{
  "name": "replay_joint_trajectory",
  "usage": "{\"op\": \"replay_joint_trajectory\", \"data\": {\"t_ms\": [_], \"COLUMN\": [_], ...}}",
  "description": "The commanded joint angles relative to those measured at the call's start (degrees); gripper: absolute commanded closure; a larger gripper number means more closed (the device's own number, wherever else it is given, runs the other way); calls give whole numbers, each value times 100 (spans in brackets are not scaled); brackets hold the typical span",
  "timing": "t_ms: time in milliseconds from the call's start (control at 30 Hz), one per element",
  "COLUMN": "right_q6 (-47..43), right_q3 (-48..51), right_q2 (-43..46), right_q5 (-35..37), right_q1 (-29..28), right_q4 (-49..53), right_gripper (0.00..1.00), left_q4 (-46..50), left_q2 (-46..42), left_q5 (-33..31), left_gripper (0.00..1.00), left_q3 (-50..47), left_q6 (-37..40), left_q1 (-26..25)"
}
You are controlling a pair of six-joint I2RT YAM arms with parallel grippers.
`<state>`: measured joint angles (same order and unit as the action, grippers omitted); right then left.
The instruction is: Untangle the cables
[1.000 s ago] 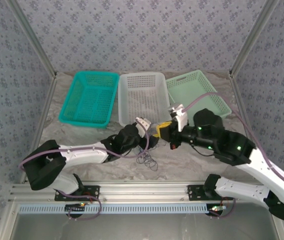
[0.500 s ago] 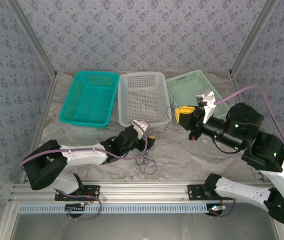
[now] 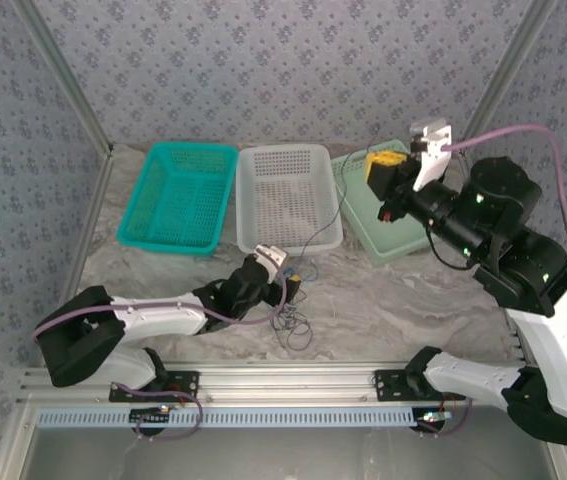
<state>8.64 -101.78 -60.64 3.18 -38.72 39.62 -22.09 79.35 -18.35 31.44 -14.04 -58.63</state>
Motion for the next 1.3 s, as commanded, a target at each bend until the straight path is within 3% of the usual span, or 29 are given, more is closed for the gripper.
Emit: {"op": "replay_joint_trajectory", "data": {"t_ms": [0, 133, 400, 1267], "right_q6": [235, 495, 612, 708], "right_q3": [-353, -498, -614, 681], "right_q2": [-156, -514, -1247, -3467], "right_q5": [-388, -986, -1610, -1963], "right_q1": [478, 975, 1017, 1113], "right_q4": [-341, -728, -1099, -1911], "right_gripper": [100, 100, 100, 100], "left_q4": [84, 78, 25, 148], "left_q2": [-183, -361, -871, -1928], "left_q5": [-216, -445, -753, -981], "left_gripper": [14, 13, 9, 7], "left_q3": [-107, -236, -541, -1035], "left_q6": [-74, -73, 7, 60], "left_q1": [-43, -39, -41, -43]}}
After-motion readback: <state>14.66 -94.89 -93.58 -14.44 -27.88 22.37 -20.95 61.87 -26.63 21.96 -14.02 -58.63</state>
